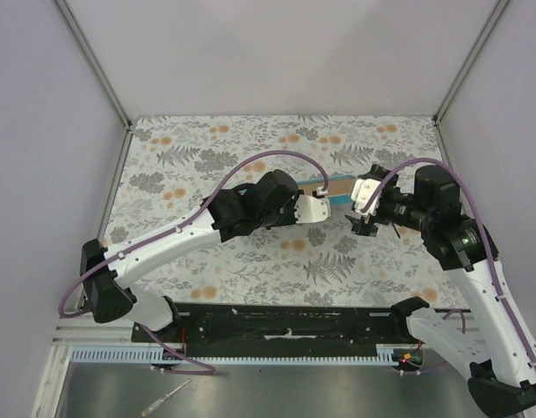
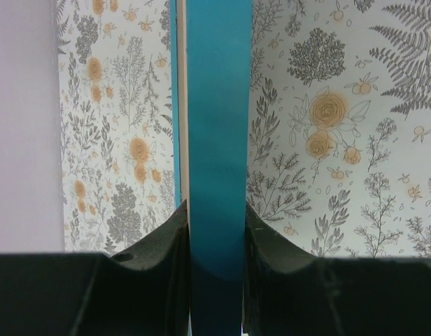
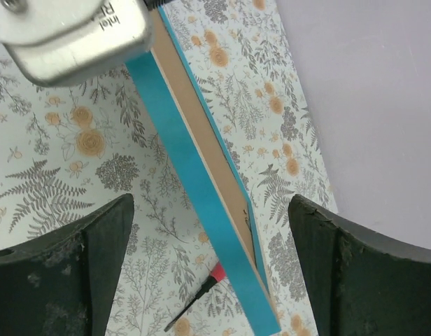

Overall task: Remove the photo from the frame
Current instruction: Turn over the photo frame at the center of the board.

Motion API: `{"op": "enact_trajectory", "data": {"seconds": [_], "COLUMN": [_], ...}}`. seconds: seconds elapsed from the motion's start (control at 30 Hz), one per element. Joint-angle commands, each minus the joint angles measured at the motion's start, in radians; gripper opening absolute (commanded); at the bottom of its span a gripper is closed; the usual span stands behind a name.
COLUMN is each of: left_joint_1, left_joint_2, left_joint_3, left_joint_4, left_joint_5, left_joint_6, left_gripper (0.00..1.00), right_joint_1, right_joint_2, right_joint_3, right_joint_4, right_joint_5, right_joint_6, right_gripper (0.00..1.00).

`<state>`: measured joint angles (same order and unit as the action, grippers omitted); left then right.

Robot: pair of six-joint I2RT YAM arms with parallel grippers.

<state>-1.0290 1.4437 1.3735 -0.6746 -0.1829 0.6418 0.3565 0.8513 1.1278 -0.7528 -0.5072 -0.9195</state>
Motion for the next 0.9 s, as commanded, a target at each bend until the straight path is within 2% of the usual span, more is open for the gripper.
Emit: {"op": "enact_trajectory", "data": {"seconds": [0.0, 0.37, 0.87], "left_joint_1": [0.001, 0.018, 0.136], "left_joint_2": [0.035, 0.152, 0.251], "left_joint_3": [0.125, 0.352, 0.512], "left_joint_4": [-0.032, -0.160, -0.198], "left_joint_5": [-0.003, 0.051, 0.129], "left_joint_6": [-0.146, -0.287, -0.458], "left_gripper": [0.02, 0.02, 0.02], "right_joint_1": [-0.042, -0.189, -0.277], "right_joint_2": [-0.020, 0.002, -0.026], "right_joint_3": [0.066, 0.089, 0.018], "right_joint_4": [0.007, 0.012, 0.090], "right_joint_5": [-0.089, -0.217, -0.327], "right_joint_6": [0.163, 0.384, 0.485], "right_gripper": [0.98, 0.98, 0.98]}}
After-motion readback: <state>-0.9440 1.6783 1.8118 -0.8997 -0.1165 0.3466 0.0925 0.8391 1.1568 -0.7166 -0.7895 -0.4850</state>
